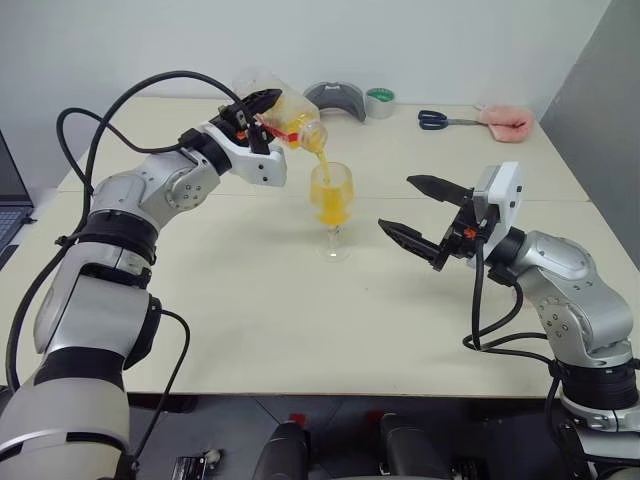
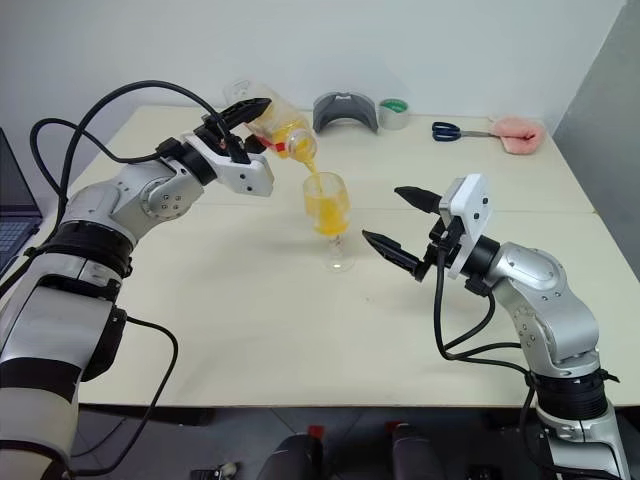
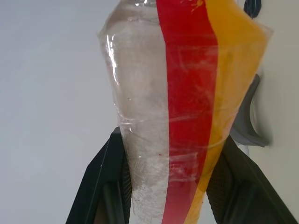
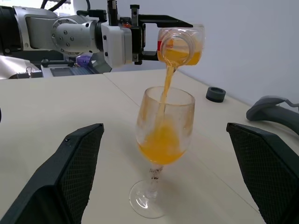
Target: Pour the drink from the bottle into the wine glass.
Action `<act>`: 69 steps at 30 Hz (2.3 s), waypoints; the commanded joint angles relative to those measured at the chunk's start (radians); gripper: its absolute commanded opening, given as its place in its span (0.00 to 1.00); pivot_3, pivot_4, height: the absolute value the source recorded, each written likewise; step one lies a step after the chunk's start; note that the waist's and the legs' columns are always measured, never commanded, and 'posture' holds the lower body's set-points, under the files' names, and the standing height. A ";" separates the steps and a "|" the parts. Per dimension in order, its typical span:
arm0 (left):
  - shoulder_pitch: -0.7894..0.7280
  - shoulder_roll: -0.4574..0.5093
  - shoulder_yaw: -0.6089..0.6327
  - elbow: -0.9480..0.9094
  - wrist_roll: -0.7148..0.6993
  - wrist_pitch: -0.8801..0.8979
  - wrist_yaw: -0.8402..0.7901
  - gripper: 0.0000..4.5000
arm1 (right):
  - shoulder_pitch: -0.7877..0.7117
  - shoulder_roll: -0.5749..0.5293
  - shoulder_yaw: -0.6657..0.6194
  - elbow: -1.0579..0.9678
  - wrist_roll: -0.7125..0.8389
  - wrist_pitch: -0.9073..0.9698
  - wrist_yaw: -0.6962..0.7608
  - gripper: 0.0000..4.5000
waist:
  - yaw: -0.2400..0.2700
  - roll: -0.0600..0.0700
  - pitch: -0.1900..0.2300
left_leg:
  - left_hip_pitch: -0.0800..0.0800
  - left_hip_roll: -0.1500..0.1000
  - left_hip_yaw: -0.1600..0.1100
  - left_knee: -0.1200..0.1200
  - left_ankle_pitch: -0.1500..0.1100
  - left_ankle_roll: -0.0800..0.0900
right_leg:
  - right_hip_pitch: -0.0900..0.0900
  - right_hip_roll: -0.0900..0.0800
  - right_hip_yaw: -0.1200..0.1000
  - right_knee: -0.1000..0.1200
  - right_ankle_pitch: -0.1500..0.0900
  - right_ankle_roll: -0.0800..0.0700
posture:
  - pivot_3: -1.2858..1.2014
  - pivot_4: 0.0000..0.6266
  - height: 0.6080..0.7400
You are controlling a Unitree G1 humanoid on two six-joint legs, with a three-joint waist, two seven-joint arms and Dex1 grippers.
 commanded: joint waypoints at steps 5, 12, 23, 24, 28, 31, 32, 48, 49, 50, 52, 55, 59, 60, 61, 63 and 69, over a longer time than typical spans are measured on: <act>-0.054 0.019 -0.005 0.000 0.003 -0.012 0.032 0.38 | -0.012 0.001 -0.004 -0.027 -0.001 -0.022 0.001 1.00 | 0.000 0.000 0.000 | 0.000 0.000 0.000 0.000 0.000 0.000 | 0.000 0.000 0.000 0.000 0.000 0.000 | 0.52 0.24 1.00; -0.061 0.017 -0.017 0.011 0.013 -0.017 0.041 0.38 | -0.008 0.000 -0.003 -0.030 -0.004 -0.020 0.002 1.00 | 0.000 0.000 0.000 | 0.000 0.000 0.000 0.000 0.000 0.000 | 0.000 0.000 0.000 0.000 0.000 0.000 | 0.52 0.24 1.00; -0.041 -0.020 0.014 0.039 -0.056 0.005 -0.008 0.38 | 0.006 0.002 0.002 -0.039 -0.015 -0.023 -0.005 1.00 | 0.000 0.000 0.000 | 0.000 0.000 0.000 0.000 0.000 0.000 | 0.000 0.000 0.000 0.000 0.000 0.000 | 0.52 0.24 1.00; -0.035 -0.027 0.021 0.040 -0.073 0.009 -0.021 0.38 | 0.006 0.001 0.004 -0.040 -0.018 -0.024 -0.006 1.00 | 0.000 0.000 0.000 | 0.000 0.000 0.000 0.000 0.000 0.000 | 0.000 0.000 0.000 0.000 0.000 0.000 | 0.52 0.24 1.00; -0.003 -0.055 0.055 0.034 -0.156 0.028 -0.085 0.38 | 0.001 0.004 0.013 -0.043 -0.026 -0.029 -0.008 1.00 | -0.001 0.000 0.000 | 0.000 0.000 0.000 0.000 0.000 0.000 | 0.000 0.000 0.000 0.001 0.000 0.000 | 0.52 0.24 1.00; 0.035 -0.091 0.101 0.008 -0.255 0.051 -0.165 0.38 | -0.004 0.008 0.024 -0.040 -0.043 -0.040 -0.012 1.00 | -0.002 0.000 0.000 | 0.000 0.000 0.000 0.000 0.000 0.000 | 0.000 0.000 0.000 0.001 0.000 0.000 | 0.52 0.24 1.00; 0.046 -0.098 0.112 -0.004 -0.276 0.060 -0.187 0.38 | -0.005 0.011 0.028 -0.039 -0.049 -0.046 -0.014 1.00 | -0.001 0.000 0.000 | 0.001 0.000 0.000 0.000 0.000 0.000 | 0.000 0.000 0.000 0.001 0.000 0.000 | 0.52 0.24 1.00; 0.454 -0.227 0.546 -0.631 -0.892 0.895 -0.480 0.38 | -0.036 0.007 0.097 -0.145 0.055 0.097 0.005 1.00 | -0.025 0.000 0.000 | 0.001 0.001 0.001 0.002 0.000 0.000 | -0.002 0.000 0.003 0.007 0.000 0.000 | 0.52 0.24 1.00; 0.489 -0.230 0.568 -0.664 -0.922 0.935 -0.486 0.38 | -0.042 0.005 0.120 -0.151 0.051 0.118 0.006 1.00 | -0.027 0.000 0.000 | 0.002 0.001 0.001 0.002 0.000 0.000 | -0.002 0.000 0.003 0.007 0.000 0.000 | 0.52 0.24 1.00; 0.525 -0.232 0.587 -0.693 -0.945 0.970 -0.489 0.38 | -0.048 -0.003 0.149 -0.158 0.037 0.142 0.004 1.00 | -0.027 0.000 0.000 | 0.002 0.001 0.001 0.002 0.000 0.000 | -0.002 0.000 0.003 0.008 0.000 0.000 | 0.52 0.24 1.00; 0.574 -0.231 0.606 -0.733 -0.968 1.003 -0.495 0.38 | -0.055 -0.008 0.183 -0.162 0.034 0.173 0.011 1.00 | -0.026 0.000 0.000 | 0.002 0.001 0.001 0.002 0.000 0.000 | -0.003 0.000 0.003 0.008 0.000 -0.001 | 0.52 0.24 1.00; 0.622 -0.236 0.646 -0.745 -0.996 1.020 -0.474 0.38 | -0.079 -0.002 0.233 -0.151 0.013 0.194 0.011 1.00 | -0.020 0.000 -0.001 | 0.001 0.001 0.000 0.003 0.000 0.000 | -0.003 0.000 0.003 0.007 0.000 0.000 | 0.52 0.24 1.00; 0.652 -0.246 0.679 -0.750 -1.030 1.059 -0.466 0.38 | -0.118 0.032 0.277 -0.124 -0.011 0.189 0.004 1.00 | -0.016 -0.001 -0.001 | 0.001 0.001 0.000 0.003 0.000 0.000 | -0.003 -0.001 0.003 0.007 0.000 0.000 | 0.52 0.24 1.00; 0.657 -0.243 0.680 -0.745 -1.031 1.065 -0.468 0.38 | -0.126 0.041 0.285 -0.117 -0.017 0.188 0.002 1.00 | -0.015 -0.001 -0.001 | 0.001 0.001 0.000 0.003 0.000 0.000 | -0.003 -0.001 0.003 0.007 0.000 0.000 | 0.52 0.24 1.00; 0.660 -0.246 0.690 -0.738 -1.049 1.077 -0.476 0.38 | -0.134 0.050 0.293 -0.110 -0.024 0.184 0.002 1.00 | -0.015 -0.001 -0.001 | 0.001 0.001 0.000 0.002 0.000 0.000 | -0.003 -0.001 0.003 0.007 0.000 0.000 | 0.52 0.24 1.00; 0.665 -0.245 0.699 -0.725 -1.068 1.090 -0.490 0.38 | -0.144 0.066 0.303 -0.101 -0.035 0.175 0.003 1.00 | -0.014 -0.001 -0.001 | 0.001 0.001 0.001 0.002 0.000 0.000 | -0.003 -0.001 0.003 0.006 0.000 -0.001 | 0.52 0.24 1.00; 0.673 -0.202 0.674 -0.652 -1.048 1.081 -0.551 0.38 | -0.152 0.093 0.317 -0.086 -0.063 0.145 0.019 1.00 | -0.014 -0.001 -0.001 | 0.001 0.001 0.001 0.002 0.000 0.000 | -0.003 -0.001 0.003 0.007 0.000 -0.001 | 0.52 0.24 1.00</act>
